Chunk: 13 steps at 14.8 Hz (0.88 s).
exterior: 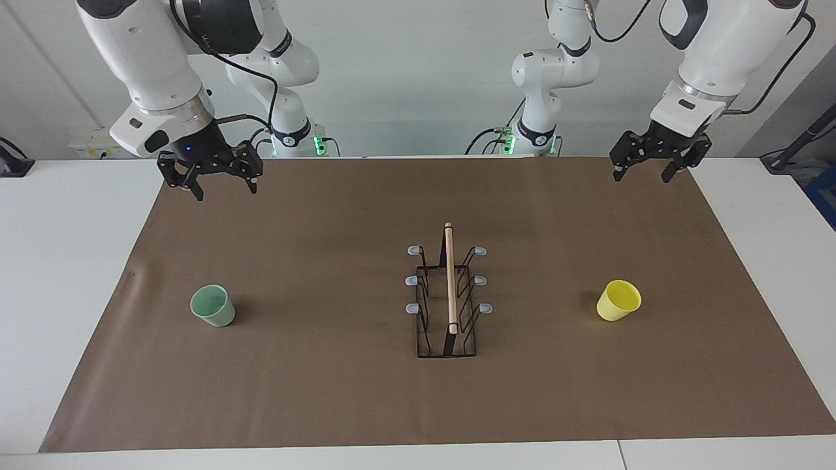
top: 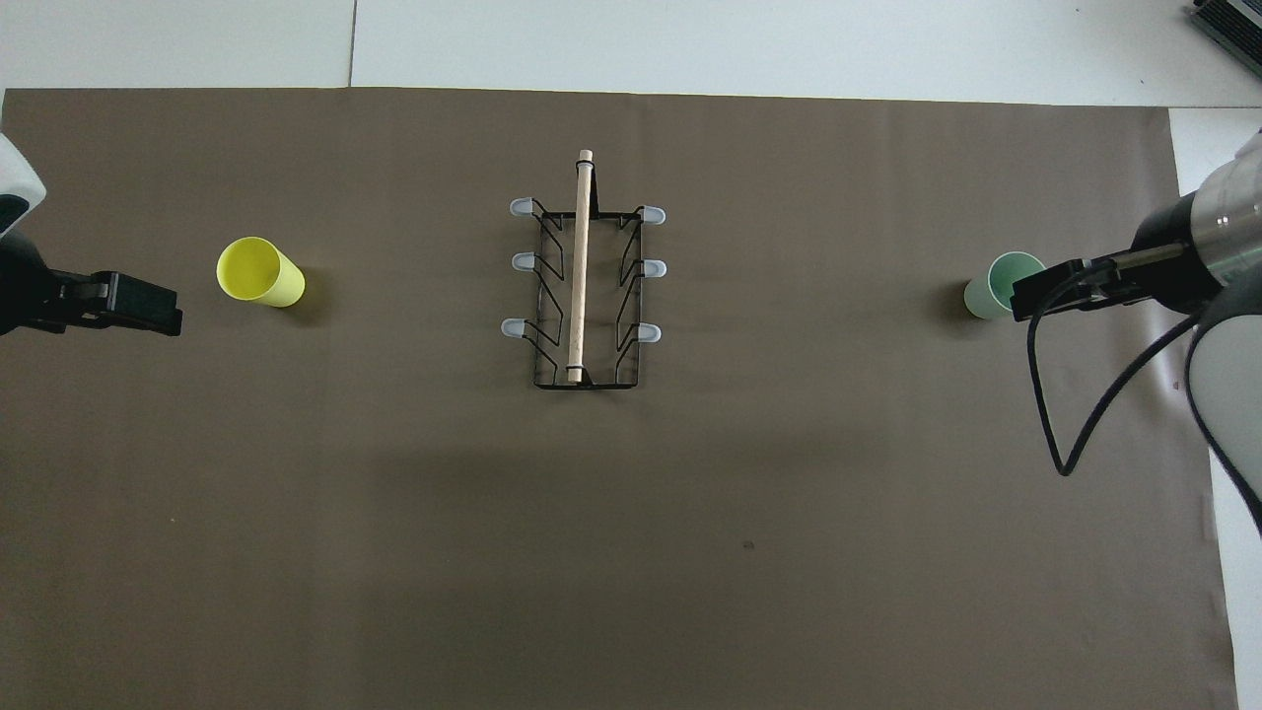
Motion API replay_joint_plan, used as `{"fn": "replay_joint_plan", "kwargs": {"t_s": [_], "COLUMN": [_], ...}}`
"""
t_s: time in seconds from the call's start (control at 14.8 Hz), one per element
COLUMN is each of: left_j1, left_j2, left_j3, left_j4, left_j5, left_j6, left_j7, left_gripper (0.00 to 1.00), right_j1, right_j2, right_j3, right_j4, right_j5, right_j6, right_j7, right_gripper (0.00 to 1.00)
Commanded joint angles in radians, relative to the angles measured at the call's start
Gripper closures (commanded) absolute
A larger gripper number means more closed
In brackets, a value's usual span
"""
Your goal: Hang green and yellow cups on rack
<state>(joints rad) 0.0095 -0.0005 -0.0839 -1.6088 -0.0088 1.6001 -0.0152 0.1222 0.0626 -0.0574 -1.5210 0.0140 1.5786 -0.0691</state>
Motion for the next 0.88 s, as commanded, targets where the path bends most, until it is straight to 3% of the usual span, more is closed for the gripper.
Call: {"fn": "replay_joint_plan", "kwargs": {"t_s": [0.0,0.2,0.34,0.61,0.81], "left_j1": [0.017,0.018,0.064,0.208,0.28], "left_j2": [0.101,0.23,0.254,0.301,0.361], "left_j3": [0.003,0.07,0.149,0.159,0.179], "left_j4": [0.033,0.151,0.127,0.046,0.011], "left_j5": [0.029,0.007,-0.138,-0.281,-0.474], "left_j6": [0.034,0.015,0.043,0.024,0.046], "left_j7": [-0.075,-0.157,-0.154,-0.16,-0.435], "left_gripper": [0.0,0.0,0.0,0.0,0.0], "right_j1": [-0.022,-0.022,-0.022,-0.021,-0.021], "right_j2": [0.013,0.013,0.013,0.009,0.006], "right_j3": [0.016,0.016,0.014,0.014,0.014], "right_j4": [0.016,0.016,0.016,0.007,0.008], "right_j5": [0.02,0.02,0.02,0.02,0.02], "right_j6": [0.008,0.009,0.009,0.009,0.008], "right_j7": [0.008,0.008,0.005,0.015,0.006], "right_gripper": [0.0,0.0,0.0,0.0,0.0]}}
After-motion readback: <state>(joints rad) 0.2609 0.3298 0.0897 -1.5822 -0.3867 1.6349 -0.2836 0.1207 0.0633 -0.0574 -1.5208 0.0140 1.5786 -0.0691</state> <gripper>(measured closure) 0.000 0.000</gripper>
